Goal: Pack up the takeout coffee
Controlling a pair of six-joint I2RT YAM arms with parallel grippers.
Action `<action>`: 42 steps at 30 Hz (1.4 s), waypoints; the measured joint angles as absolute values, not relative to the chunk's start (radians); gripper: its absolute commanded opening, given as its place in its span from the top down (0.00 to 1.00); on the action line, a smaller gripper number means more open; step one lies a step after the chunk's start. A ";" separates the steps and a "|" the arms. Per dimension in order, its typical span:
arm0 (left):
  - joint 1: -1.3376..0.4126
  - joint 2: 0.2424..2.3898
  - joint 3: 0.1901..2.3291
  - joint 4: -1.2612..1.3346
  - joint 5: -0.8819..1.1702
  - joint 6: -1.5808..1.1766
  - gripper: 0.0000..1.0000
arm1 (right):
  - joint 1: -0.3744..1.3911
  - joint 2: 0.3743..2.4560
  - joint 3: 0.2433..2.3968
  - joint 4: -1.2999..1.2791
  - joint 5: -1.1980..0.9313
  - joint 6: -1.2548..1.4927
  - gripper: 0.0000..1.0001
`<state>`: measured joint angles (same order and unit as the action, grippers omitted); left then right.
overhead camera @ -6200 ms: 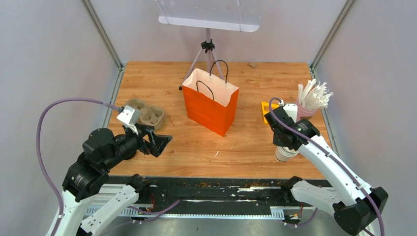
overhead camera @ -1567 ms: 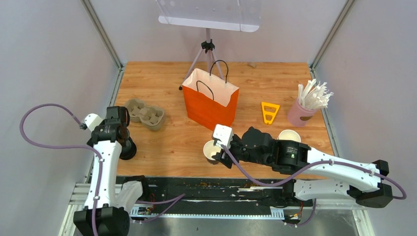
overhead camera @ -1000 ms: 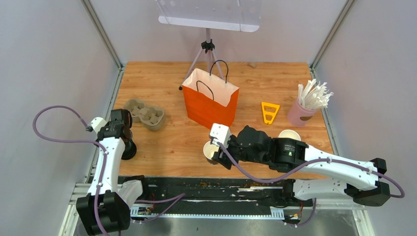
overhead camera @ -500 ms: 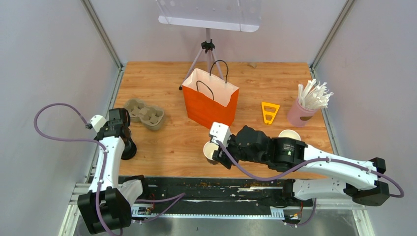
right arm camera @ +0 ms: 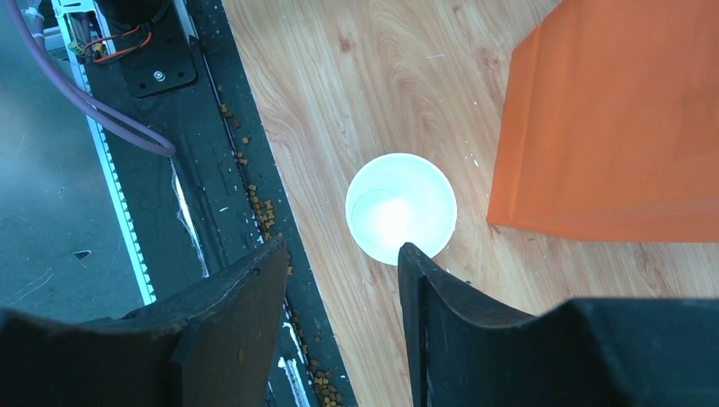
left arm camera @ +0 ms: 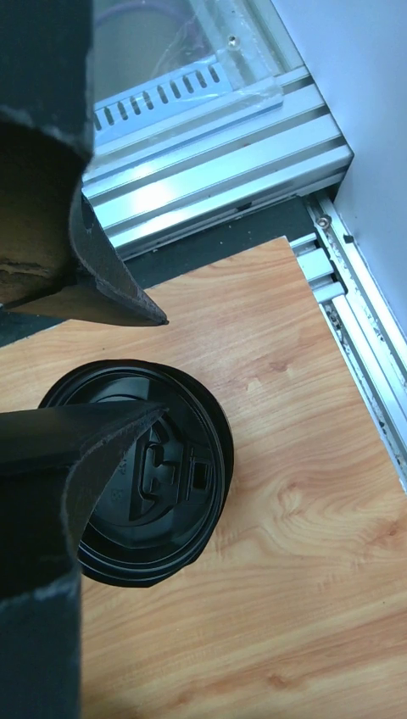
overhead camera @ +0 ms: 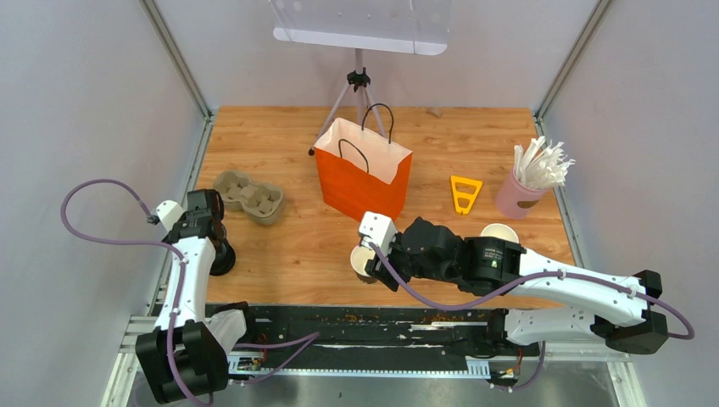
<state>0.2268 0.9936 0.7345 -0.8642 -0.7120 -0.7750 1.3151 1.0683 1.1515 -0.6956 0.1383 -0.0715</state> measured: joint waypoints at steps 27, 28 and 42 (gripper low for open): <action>0.234 0.991 0.711 -0.817 -0.708 -0.751 0.80 | 1.315 1.068 1.151 -0.700 0.147 -0.071 0.49; 0.234 0.991 0.711 -0.817 -0.708 -0.752 0.82 | 1.315 1.068 1.151 -0.701 0.147 -0.071 0.49; 0.236 0.936 0.720 -0.836 -0.690 -0.745 1.00 | 1.315 1.068 1.151 -0.700 0.148 -0.068 0.50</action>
